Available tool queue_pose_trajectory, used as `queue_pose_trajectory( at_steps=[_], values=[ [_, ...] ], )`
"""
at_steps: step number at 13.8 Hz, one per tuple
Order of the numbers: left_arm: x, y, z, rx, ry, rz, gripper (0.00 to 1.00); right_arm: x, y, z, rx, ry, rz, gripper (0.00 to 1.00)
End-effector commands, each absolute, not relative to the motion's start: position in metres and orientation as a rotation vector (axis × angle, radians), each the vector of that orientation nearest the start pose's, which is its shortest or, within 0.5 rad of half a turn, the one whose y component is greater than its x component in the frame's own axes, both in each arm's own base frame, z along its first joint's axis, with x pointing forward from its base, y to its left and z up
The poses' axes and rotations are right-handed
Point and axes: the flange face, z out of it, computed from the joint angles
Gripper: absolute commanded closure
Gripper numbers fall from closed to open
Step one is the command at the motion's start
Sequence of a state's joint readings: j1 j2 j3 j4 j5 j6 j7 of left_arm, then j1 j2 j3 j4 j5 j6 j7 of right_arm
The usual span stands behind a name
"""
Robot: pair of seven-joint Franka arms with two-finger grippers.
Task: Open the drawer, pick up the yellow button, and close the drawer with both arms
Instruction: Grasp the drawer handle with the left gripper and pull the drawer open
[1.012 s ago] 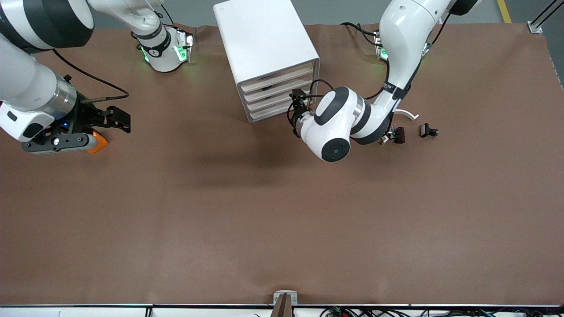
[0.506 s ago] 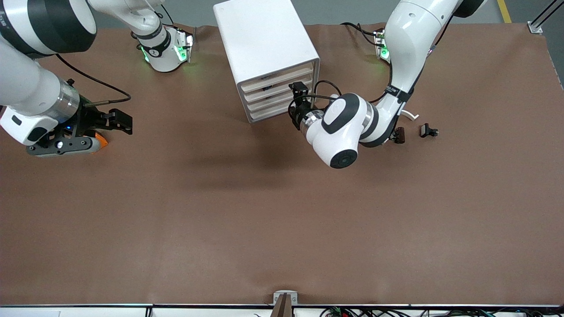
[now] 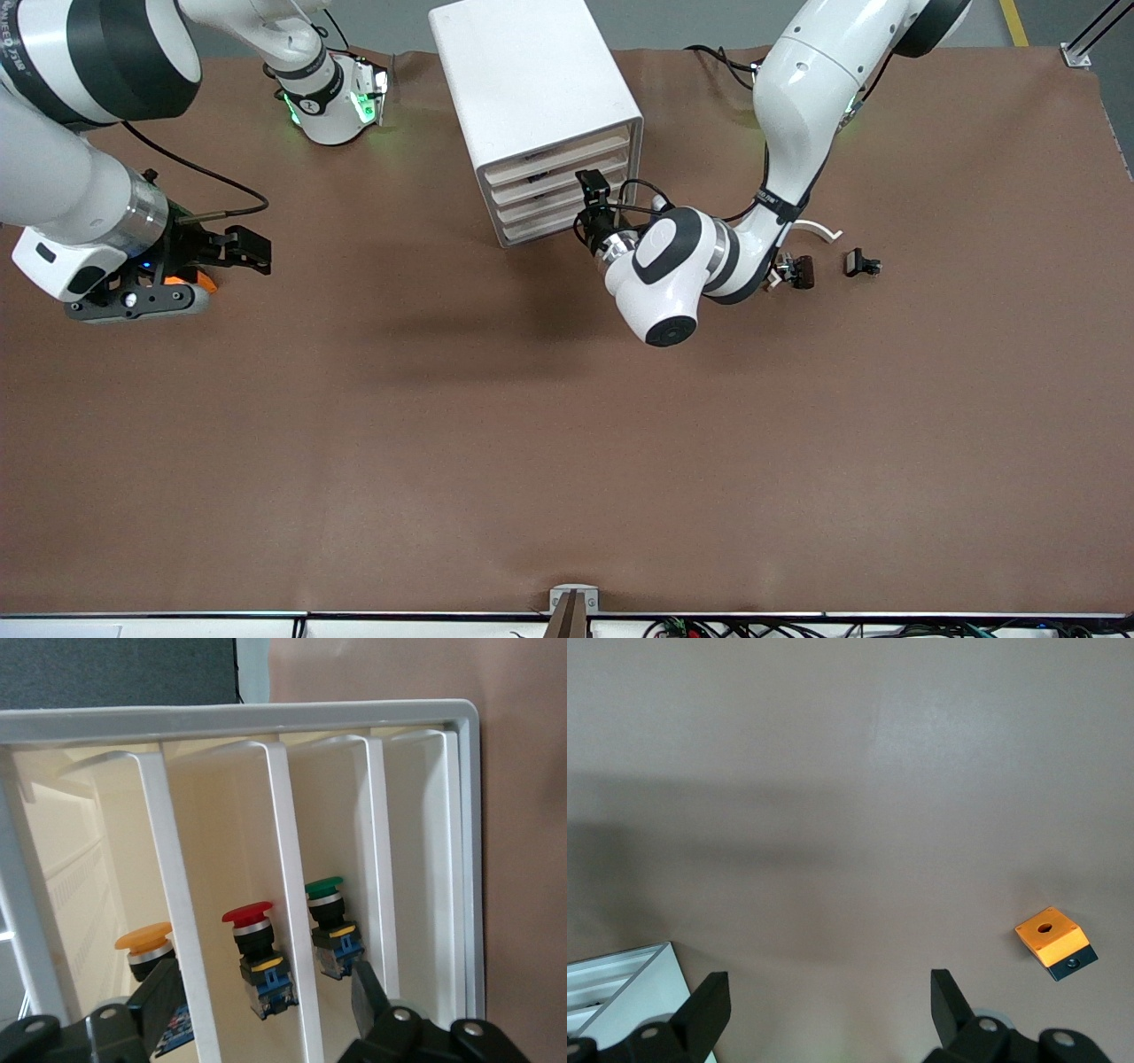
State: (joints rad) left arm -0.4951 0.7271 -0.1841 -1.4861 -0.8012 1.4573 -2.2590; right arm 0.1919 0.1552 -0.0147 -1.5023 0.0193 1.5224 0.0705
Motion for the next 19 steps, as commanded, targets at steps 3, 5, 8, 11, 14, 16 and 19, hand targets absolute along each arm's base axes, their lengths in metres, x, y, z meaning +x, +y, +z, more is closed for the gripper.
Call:
queue_pose_trajectory(
  at_steps=[3,5,8,11,14,16,19],
  values=[
    [0.452,-0.468,0.269,-1.33,-1.694,1.299,0.22,0.584,0.11,0.563,-3.118,-0.165,0.229,0.0],
    [0.449,-0.47,0.272,-1.329,-1.682,1.306,0.25,0.584,0.11,0.562,-3.118,-0.162,0.232,0.0],
    [0.437,-0.48,0.264,-1.33,-1.656,1.298,0.27,0.584,0.11,0.562,-3.118,-0.162,0.234,0.0],
    [0.427,-0.489,0.264,-1.328,-1.644,1.278,0.31,0.584,0.11,0.561,-3.117,-0.162,0.244,0.0],
    [0.421,-0.492,0.257,-1.314,-1.636,1.266,0.39,0.584,0.11,0.561,-3.116,-0.165,0.244,0.0],
    [0.417,-0.495,0.257,-1.311,-1.629,1.266,0.51,0.584,0.11,0.561,-3.115,-0.165,0.244,0.0],
    [0.417,-0.495,0.258,-1.308,-1.622,1.267,0.68,0.584,0.111,0.558,-3.115,-0.167,0.251,0.0]
  ],
)
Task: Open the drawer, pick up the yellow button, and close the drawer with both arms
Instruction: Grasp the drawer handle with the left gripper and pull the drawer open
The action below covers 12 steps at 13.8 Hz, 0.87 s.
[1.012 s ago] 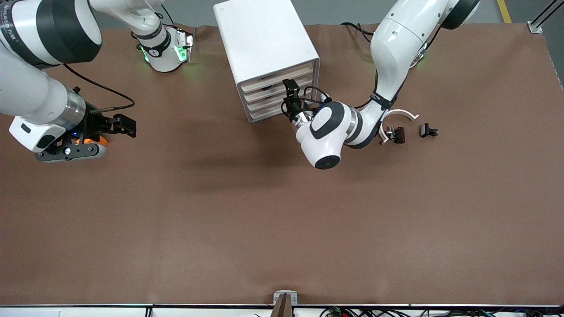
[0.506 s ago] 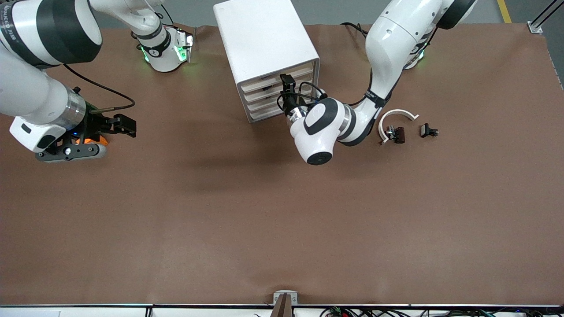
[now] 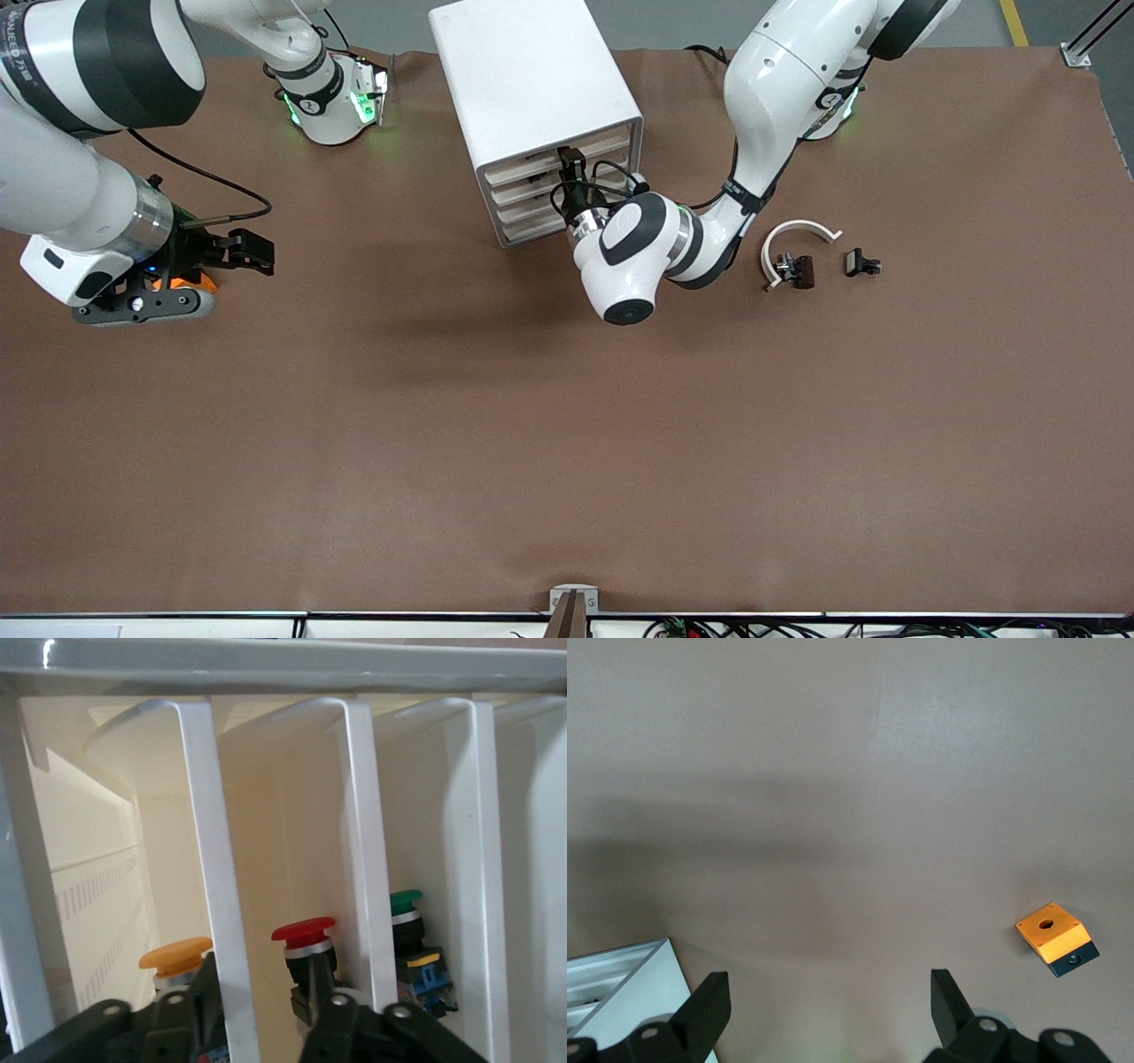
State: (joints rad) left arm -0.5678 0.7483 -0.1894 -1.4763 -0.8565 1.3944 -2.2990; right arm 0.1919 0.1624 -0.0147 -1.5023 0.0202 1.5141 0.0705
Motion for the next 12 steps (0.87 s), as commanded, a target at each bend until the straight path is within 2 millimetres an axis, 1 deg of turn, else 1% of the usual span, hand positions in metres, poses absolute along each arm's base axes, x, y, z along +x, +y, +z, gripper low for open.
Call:
queue_pose_trajectory(
  at_steps=[1,2,3,6,8,9,10,11,12],
  values=[
    [0.418,-0.494,0.257,-1.308,-1.623,1.265,0.76,0.585,0.111,0.559,-3.115,-0.167,0.249,0.0],
    [0.418,-0.494,0.257,-1.307,-1.624,1.262,0.84,0.584,0.112,0.559,-3.112,-0.167,0.249,0.0],
    [0.419,-0.493,0.258,-1.303,-1.632,1.253,0.88,0.584,0.114,0.559,-3.1,-0.161,0.251,0.0],
    [0.43,-0.483,0.26,-1.296,-1.663,1.235,0.9,0.583,0.119,0.56,-3.094,-0.153,0.248,0.0],
    [0.432,-0.479,0.258,-1.31,-1.67,1.202,0.9,0.582,0.124,0.56,-3.077,-0.157,0.253,0.0],
    [0.437,-0.476,0.257,-1.308,-1.681,1.204,0.9,0.581,0.126,0.561,-3.069,-0.124,0.253,0.0],
    [0.451,-0.468,0.257,-1.309,-1.71,1.209,0.9,0.58,0.131,0.561,-3.061,-0.079,0.258,0.0],
    [0.46,-0.463,0.252,-1.303,-1.732,1.211,0.89,0.578,0.141,0.562,-3.063,-0.053,0.259,0.0],
    [0.47,-0.458,0.252,-1.299,-1.754,1.218,0.89,0.575,0.151,0.563,-3.068,-0.011,0.258,0.0]
  ],
)
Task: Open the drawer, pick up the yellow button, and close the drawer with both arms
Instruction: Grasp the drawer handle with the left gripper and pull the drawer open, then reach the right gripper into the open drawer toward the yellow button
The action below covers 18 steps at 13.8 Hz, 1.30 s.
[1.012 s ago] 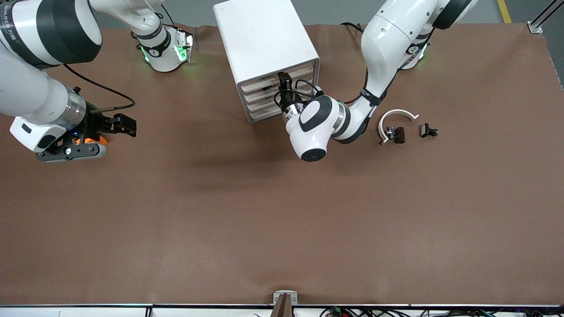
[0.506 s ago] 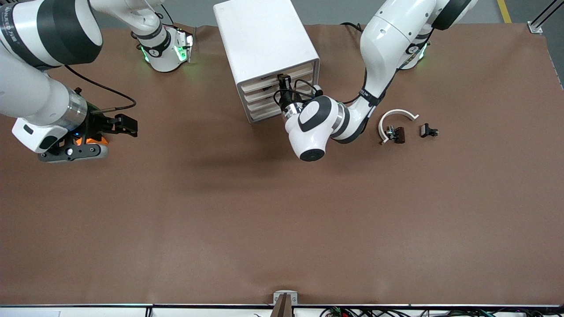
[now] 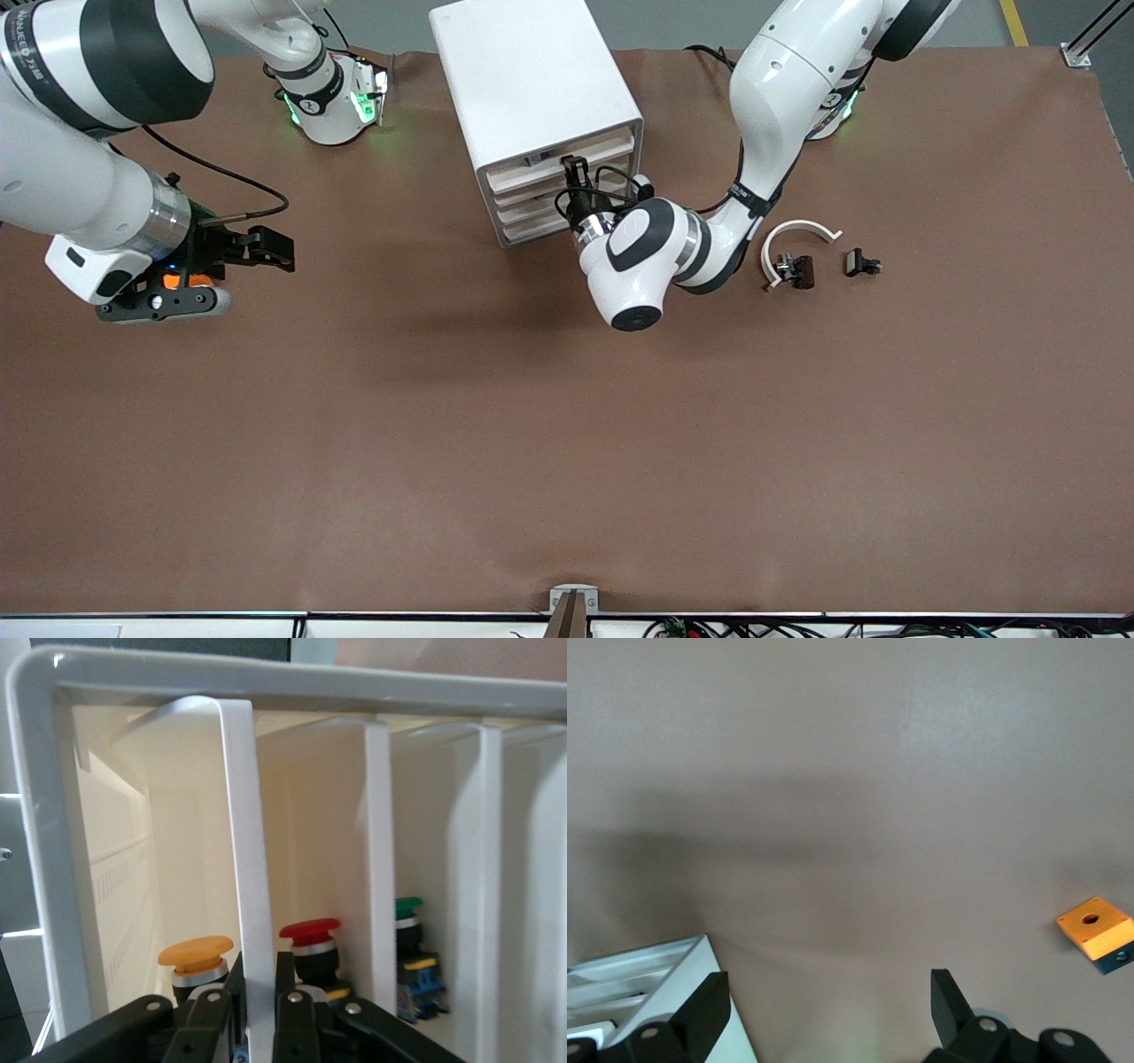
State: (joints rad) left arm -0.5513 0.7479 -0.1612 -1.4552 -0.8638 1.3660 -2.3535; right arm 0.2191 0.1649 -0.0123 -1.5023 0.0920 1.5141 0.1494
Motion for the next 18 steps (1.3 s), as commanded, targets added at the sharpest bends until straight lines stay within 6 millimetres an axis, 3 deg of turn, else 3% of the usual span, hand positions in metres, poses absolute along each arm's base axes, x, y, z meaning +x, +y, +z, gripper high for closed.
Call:
queue_pose_trajectory(
  at_steps=[1,4,10,11,12,13,16,17,18],
  values=[
    [0.476,-0.456,0.255,-1.3,-1.766,1.22,0.87,0.573,0.16,0.563,-3.071,0.043,0.262,0.0],
    [0.49,-0.448,0.264,-1.297,-1.802,1.226,0.86,0.561,0.201,0.566,-3.08,0.237,0.257,0.0],
    [0.515,-0.428,0.266,-1.295,-1.873,1.214,0.82,0.514,0.32,0.562,-3.017,0.793,0.201,0.0],
    [0.518,-0.426,0.268,-1.296,-1.879,1.216,0.8,0.507,0.338,0.557,-2.997,0.889,0.201,0.0],
    [0.526,-0.419,0.27,-1.294,-1.898,1.221,0.7,0.503,0.352,0.552,-2.964,0.99,0.193,0.0],
    [0.53,-0.416,0.272,-1.291,-1.906,1.228,0.66,0.497,0.364,0.547,-2.938,1.08,0.189,0.0],
    [0.538,-0.413,0.275,-1.3,-1.934,1.235,0.63,0.484,0.399,0.528,-2.867,1.27,0.185,0.0],
    [0.54,-0.411,0.277,-1.305,-1.943,1.239,0.57,0.476,0.41,0.523,-2.848,1.312,0.183,0.0],
    [0.542,-0.411,0.279,-1.306,-1.949,1.24,0.27,0.472,0.416,0.52,-2.805,1.379,0.188,0.0]
  ],
)
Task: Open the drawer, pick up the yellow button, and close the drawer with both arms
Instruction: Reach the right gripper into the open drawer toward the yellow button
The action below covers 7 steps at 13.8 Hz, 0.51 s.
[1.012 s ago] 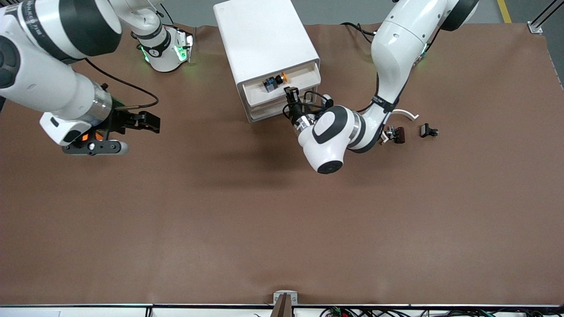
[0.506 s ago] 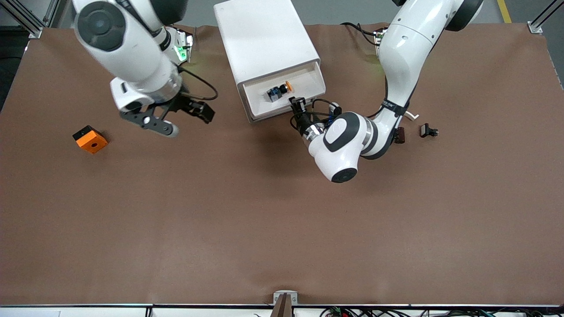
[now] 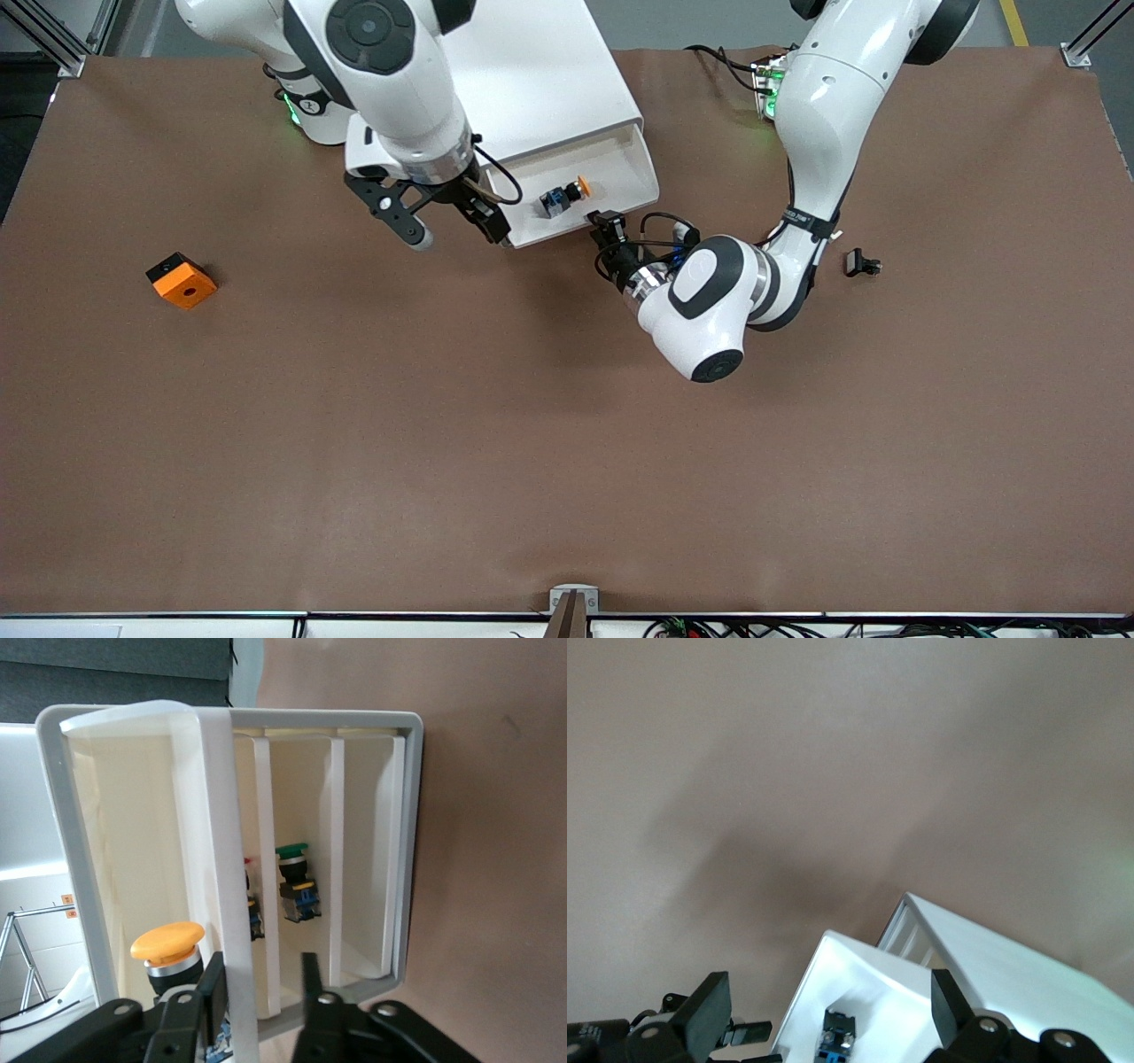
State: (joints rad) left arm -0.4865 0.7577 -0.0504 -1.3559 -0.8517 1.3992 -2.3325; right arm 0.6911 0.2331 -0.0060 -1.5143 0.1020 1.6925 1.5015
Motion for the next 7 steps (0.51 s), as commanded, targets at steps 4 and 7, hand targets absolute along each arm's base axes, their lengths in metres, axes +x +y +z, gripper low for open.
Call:
queue_pose_trajectory(
  at_steps=[4,7],
  values=[
    [0.568,-0.39,0.306,-1.331,-2.004,1.239,0.0,0.461,0.438,0.496,-2.763,1.497,0.206,0.0],
    [0.585,-0.376,0.331,-1.367,-2.045,1.222,0.0,0.441,0.455,0.476,-2.758,1.532,0.206,0.0]
  ],
)
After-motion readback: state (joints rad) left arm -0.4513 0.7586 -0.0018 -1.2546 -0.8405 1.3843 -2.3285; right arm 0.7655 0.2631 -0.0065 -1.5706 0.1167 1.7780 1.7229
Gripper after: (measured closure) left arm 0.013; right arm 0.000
